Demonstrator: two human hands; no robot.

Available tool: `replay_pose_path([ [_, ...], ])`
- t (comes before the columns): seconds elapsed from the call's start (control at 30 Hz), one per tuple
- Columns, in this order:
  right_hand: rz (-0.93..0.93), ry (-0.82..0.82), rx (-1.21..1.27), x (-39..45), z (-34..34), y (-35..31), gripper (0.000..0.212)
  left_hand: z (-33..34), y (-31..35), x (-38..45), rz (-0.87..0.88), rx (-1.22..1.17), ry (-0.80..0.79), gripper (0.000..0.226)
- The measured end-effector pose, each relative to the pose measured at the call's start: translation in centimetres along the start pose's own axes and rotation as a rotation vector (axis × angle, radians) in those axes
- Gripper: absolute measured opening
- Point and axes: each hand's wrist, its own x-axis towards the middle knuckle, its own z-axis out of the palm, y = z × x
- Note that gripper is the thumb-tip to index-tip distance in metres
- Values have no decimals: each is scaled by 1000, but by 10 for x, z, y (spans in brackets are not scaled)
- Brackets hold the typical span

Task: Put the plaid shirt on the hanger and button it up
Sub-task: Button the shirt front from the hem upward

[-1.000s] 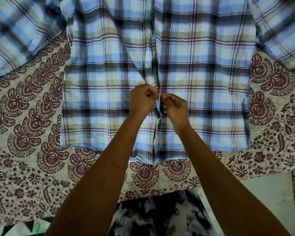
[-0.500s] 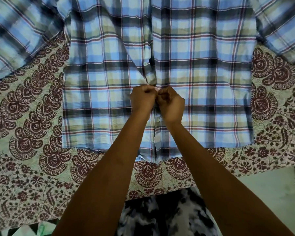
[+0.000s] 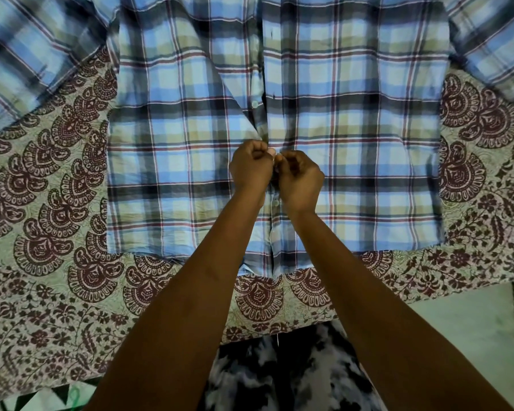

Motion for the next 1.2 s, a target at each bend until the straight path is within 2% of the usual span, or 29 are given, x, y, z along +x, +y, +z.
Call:
replay_pose_path([
  [0.17,252,-97,63,17,-7,-5,14,-2,-3,0,48,36,-24,9],
  [0.23,306,-152,91,22,-10,-6,20,-7,-4,-1,236,207,-29,3],
  [0.33,279,-191,87,23,-11,-10,21,-9,-4,-2,560,644,90,11],
  [0.4,259,-220,95,24,-13,-12,21,-7,-3,-2,606,759,148,12],
  [0.53,139,-307,-104,34,-20,-12,23,-17,6,5,429,579,103,2],
  [0.6,35,-282,-177,41,-19,-19,16,-26,14,12,443,528,116,7],
  [0.67,-39,-259,-141,47,-14,-26,11,-31,23,17,503,505,147,14],
  [0.7,-82,-264,-137,49,-11,-31,17,-32,26,19,524,499,152,16],
  [0.8,-245,-271,-212,55,4,-40,55,-32,36,34,551,450,115,22],
  [0.87,-283,-233,-337,59,12,-46,65,-30,40,42,548,435,69,26],
  [0.93,-267,-184,-420,65,16,-51,58,-27,44,48,550,462,32,27],
  [1.07,-205,-113,-444,79,8,-60,29,-22,45,61,565,568,34,17],
  [1.13,-137,-117,-412,85,3,-62,22,-20,47,65,569,544,21,12],
  [1.2,-52,-139,-275,88,-1,-62,11,-17,52,65,563,514,14,8],
])
